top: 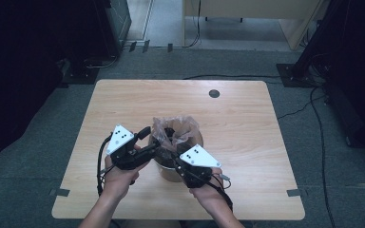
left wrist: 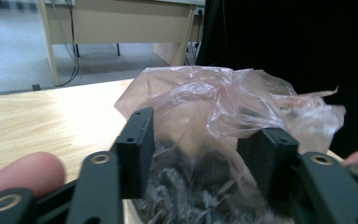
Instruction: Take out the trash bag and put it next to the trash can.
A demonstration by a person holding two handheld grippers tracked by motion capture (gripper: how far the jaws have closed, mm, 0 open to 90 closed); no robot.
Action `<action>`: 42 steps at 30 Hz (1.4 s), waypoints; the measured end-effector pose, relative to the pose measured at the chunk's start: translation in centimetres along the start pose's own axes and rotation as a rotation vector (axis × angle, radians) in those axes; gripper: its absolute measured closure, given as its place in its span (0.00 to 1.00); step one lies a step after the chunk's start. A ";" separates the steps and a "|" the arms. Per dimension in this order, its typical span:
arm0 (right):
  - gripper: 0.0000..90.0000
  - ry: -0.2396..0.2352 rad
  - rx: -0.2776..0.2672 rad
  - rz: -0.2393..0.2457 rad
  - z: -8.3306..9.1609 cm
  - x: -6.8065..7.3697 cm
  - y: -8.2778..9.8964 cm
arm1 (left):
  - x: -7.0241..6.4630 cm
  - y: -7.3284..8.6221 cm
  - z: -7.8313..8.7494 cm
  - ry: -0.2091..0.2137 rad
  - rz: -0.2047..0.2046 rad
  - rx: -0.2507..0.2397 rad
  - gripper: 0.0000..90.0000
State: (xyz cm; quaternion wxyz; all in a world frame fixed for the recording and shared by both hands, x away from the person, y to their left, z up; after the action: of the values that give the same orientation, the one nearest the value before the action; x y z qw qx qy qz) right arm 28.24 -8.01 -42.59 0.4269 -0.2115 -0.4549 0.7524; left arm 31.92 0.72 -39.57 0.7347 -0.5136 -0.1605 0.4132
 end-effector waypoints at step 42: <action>1.00 0.096 -0.233 0.010 3.9 -1.9 -6.0 | 15.7 18.8 2.7 -0.442 0.092 0.370 0.12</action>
State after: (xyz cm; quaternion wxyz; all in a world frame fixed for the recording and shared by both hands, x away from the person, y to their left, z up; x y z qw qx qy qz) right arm 29.25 -10.21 -35.61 0.4170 -0.2976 -0.5171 0.6857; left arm 31.36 16.95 -58.12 0.7435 -0.2753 -0.2150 0.5702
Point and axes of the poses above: each handheld gripper's, and its own axes: z roughly backward along the jaws, y roughly out of its underside, x roughly to its left, the point moved 10 cm from there along -z, roughly forward along the jaws, and after that the axes turned 8 degrees about x, right-handed, at the moved point
